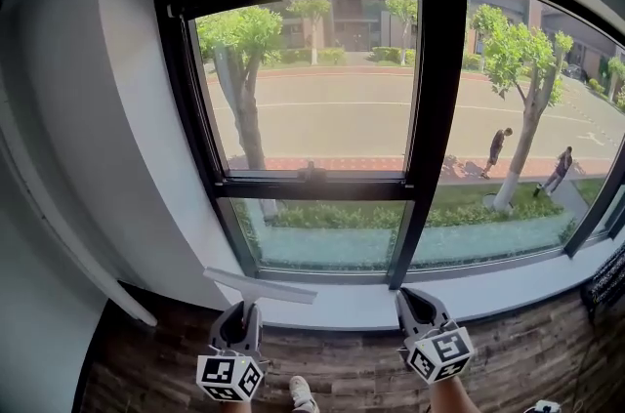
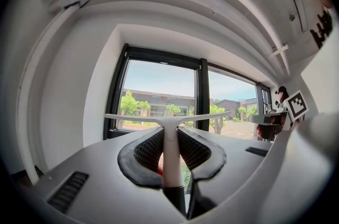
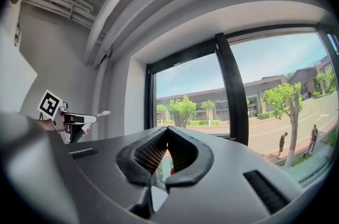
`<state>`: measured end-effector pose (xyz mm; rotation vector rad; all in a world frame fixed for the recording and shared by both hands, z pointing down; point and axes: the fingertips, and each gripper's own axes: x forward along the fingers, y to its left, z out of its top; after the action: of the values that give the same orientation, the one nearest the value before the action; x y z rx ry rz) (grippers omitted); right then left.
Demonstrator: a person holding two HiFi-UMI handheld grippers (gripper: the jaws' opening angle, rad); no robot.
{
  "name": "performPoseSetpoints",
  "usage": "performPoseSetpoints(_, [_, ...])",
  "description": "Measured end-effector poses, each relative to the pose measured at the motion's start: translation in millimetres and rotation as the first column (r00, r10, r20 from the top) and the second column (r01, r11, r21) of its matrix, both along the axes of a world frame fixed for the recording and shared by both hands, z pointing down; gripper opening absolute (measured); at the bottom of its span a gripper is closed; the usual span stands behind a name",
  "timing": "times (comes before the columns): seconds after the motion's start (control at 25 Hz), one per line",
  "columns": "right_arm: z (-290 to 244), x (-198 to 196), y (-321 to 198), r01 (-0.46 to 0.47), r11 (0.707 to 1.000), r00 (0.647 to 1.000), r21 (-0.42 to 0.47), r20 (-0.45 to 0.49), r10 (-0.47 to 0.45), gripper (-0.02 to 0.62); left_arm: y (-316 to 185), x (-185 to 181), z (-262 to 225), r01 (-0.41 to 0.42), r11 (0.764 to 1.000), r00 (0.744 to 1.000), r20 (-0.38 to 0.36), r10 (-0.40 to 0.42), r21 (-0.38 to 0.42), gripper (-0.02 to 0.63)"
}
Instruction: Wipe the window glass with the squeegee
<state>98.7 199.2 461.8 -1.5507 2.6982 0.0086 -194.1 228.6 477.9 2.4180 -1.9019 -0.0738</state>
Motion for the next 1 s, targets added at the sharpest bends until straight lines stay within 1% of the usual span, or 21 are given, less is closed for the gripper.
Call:
performPoseSetpoints(0.12, [3, -6, -29, -0.013, 1.000, 1.000, -0.007, -0.008, 0.013, 0.011, -30, -7, 2, -0.006, 1.000, 1.000, -0.002, 0.006, 0.007, 0.091])
performPoseSetpoints(0.28, [7, -29, -72, -0.014, 1.000, 1.000, -0.016, -0.021, 0.013, 0.011, -74, -26, 8, -0.018, 1.000, 1.000, -0.014, 0.018, 0.005, 0.091])
performPoseSetpoints(0.48, [4, -69, -134, -0.027, 0.999, 0.999, -0.020, -0.036, 0.026, 0.011, -139, -60, 8, -0.042, 0.999, 0.999, -0.031, 0.042, 0.005, 0.091])
performPoseSetpoints(0.64, [-10, -101, -178, -0.072, 0.997, 0.997, 0.017, -0.035, 0.073, 0.011, -188, -95, -2, -0.061, 0.998, 0.997, -0.038, 0.062, 0.026, 0.091])
performPoseSetpoints(0.8, [-19, -126, -206, -0.106, 0.993, 0.993, 0.058, -0.037, 0.109, 0.009, -225, -129, -7, -0.060, 0.997, 0.997, -0.036, 0.062, 0.047, 0.091])
performPoseSetpoints(1.0, [-14, -139, -232, -0.131, 0.991, 0.988, 0.031, -0.076, 0.133, 0.011, -256, -145, 4, -0.078, 0.996, 0.995, -0.065, 0.080, 0.035, 0.091])
